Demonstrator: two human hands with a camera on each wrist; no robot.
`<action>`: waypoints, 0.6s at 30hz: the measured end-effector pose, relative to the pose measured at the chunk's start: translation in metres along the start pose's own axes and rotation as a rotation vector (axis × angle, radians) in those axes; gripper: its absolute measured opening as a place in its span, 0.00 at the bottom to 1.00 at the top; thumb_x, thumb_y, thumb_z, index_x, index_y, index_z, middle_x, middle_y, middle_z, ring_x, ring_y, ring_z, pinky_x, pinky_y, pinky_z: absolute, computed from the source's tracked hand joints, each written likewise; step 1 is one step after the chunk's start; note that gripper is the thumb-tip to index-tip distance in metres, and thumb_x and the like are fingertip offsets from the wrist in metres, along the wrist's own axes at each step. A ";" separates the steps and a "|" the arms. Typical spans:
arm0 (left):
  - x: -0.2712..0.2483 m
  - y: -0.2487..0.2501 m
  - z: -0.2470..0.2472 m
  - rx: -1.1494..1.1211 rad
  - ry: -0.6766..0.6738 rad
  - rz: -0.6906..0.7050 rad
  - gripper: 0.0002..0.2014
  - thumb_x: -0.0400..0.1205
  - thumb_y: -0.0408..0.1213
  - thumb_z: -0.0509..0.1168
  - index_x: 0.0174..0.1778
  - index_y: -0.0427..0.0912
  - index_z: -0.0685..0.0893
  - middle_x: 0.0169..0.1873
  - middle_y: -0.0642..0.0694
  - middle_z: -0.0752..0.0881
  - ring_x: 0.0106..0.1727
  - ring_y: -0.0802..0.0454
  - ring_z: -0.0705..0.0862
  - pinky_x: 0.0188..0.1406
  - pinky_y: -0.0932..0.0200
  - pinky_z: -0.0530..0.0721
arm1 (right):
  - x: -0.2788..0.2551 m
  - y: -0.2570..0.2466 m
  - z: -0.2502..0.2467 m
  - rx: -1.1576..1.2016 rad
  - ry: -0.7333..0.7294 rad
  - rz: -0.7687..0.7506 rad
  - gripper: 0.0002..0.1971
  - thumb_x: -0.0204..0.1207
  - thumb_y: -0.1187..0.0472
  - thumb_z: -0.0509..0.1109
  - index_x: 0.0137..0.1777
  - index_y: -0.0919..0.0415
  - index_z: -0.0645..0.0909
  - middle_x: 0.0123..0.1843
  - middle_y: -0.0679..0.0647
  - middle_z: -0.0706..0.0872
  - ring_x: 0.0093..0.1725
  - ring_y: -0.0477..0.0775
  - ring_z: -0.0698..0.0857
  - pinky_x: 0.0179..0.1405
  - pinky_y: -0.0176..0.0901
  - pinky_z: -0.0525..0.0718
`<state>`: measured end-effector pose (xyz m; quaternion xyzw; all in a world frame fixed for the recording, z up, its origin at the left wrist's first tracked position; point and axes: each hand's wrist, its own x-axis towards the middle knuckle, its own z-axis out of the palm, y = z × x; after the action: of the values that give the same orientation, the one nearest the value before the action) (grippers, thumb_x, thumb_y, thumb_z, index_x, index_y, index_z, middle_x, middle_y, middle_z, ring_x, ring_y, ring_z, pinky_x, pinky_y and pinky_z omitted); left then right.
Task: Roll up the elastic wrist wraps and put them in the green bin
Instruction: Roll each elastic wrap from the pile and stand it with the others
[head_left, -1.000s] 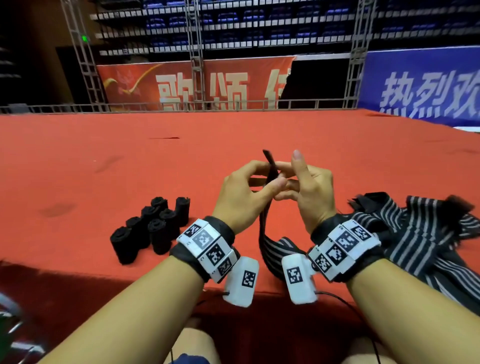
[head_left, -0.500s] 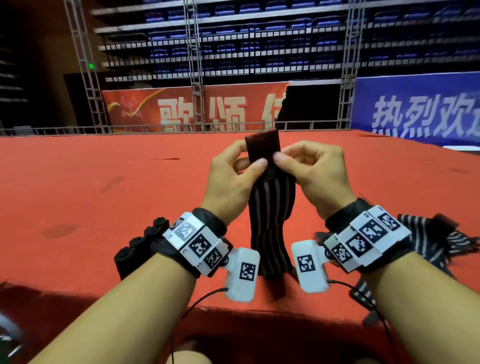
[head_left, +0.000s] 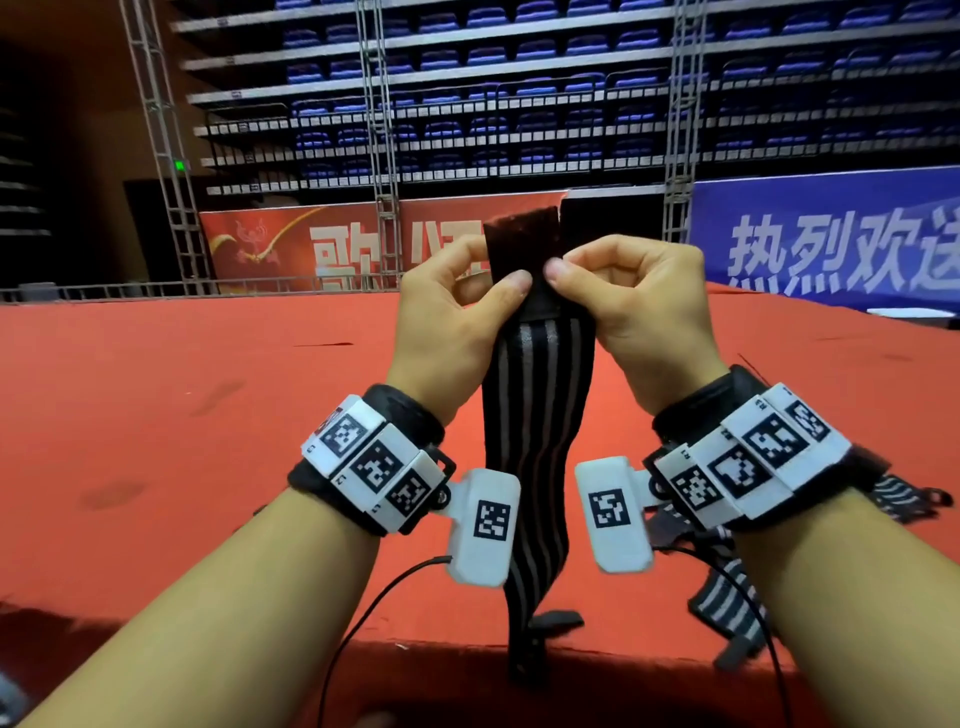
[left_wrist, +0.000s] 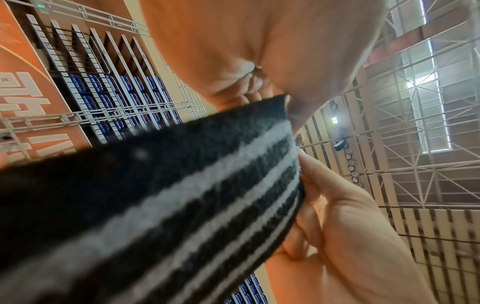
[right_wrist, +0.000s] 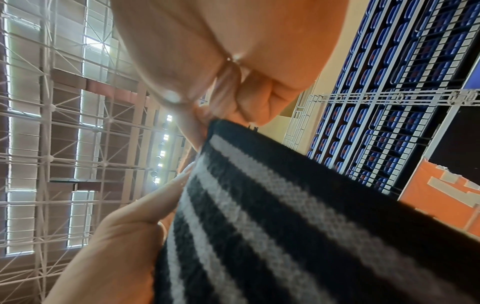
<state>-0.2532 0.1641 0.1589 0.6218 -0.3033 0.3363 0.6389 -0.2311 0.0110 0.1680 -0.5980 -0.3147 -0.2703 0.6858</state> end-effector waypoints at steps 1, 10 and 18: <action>0.001 0.002 0.001 -0.008 -0.001 -0.002 0.09 0.83 0.21 0.68 0.56 0.36 0.85 0.42 0.42 0.92 0.44 0.47 0.91 0.47 0.52 0.91 | 0.001 -0.003 0.000 0.006 0.007 0.000 0.05 0.73 0.65 0.81 0.38 0.61 0.89 0.35 0.65 0.88 0.34 0.55 0.86 0.37 0.46 0.85; 0.007 0.006 0.002 -0.031 -0.070 -0.071 0.12 0.84 0.20 0.65 0.62 0.32 0.84 0.47 0.42 0.92 0.49 0.49 0.91 0.50 0.56 0.89 | 0.003 -0.004 0.000 -0.004 0.038 0.040 0.06 0.73 0.67 0.81 0.37 0.64 0.87 0.33 0.61 0.88 0.32 0.53 0.86 0.34 0.43 0.83; -0.012 -0.041 -0.004 0.074 -0.090 -0.253 0.12 0.86 0.21 0.64 0.63 0.35 0.84 0.46 0.44 0.93 0.46 0.54 0.92 0.44 0.61 0.88 | -0.010 0.054 -0.008 -0.155 -0.008 0.164 0.07 0.73 0.59 0.81 0.37 0.58 0.87 0.35 0.69 0.87 0.33 0.52 0.84 0.36 0.50 0.85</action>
<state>-0.2269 0.1678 0.1250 0.6927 -0.2381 0.2356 0.6387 -0.1963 0.0102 0.1252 -0.6741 -0.2457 -0.2344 0.6559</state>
